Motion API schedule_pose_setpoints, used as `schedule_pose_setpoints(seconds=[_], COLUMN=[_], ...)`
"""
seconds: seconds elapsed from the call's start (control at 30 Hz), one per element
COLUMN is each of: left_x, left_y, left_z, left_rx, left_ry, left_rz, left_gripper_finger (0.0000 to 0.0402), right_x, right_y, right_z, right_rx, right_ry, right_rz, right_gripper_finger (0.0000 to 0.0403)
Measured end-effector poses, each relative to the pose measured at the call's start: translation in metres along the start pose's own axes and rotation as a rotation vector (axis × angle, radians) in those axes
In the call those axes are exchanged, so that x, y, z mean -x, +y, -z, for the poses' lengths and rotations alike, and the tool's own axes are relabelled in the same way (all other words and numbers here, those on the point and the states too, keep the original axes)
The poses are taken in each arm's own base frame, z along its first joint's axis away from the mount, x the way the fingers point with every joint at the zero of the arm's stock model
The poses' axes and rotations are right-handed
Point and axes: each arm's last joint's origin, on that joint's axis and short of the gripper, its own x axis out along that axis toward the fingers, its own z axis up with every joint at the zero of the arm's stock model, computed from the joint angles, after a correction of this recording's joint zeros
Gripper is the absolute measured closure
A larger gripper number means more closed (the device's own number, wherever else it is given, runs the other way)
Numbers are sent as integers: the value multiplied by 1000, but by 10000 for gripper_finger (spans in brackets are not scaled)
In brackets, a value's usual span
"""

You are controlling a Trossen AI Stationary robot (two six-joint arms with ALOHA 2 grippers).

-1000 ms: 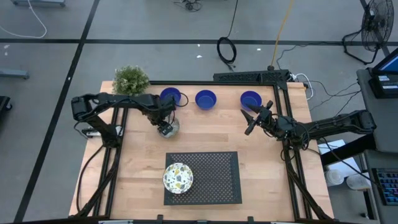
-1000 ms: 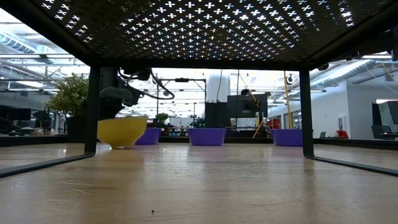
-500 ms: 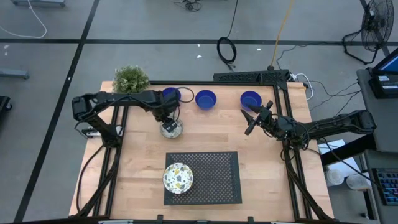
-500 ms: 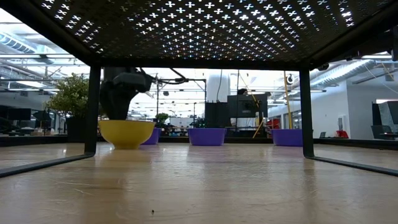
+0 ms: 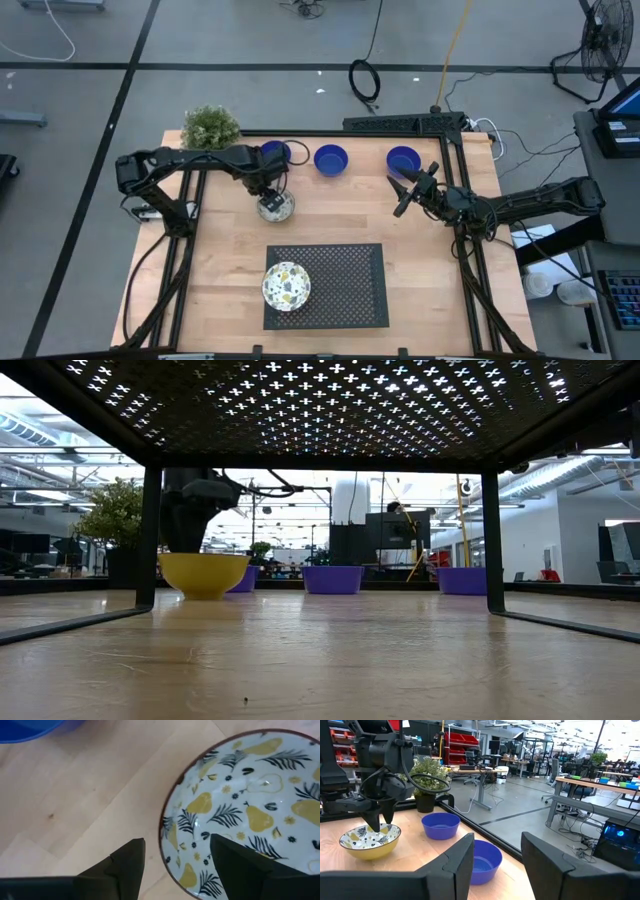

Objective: Pick & Place Mini bowls
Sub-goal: Stack the patterned yellow bowl on the patterned yellow bowl on the shelf

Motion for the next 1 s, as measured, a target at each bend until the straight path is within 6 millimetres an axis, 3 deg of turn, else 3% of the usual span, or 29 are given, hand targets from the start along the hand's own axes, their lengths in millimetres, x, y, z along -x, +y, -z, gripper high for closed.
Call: schedule_pose_setpoints(seconds=[1.0], left_x=[-9], left_y=[2], left_z=[3], left_rx=[30], left_ry=[-12], left_rz=[-8], left_gripper_finger=[177], right_x=[0], right_y=[0], right_z=[0], right_rx=[0], right_ry=[0], right_rz=[-1], right_gripper_finger=[250])
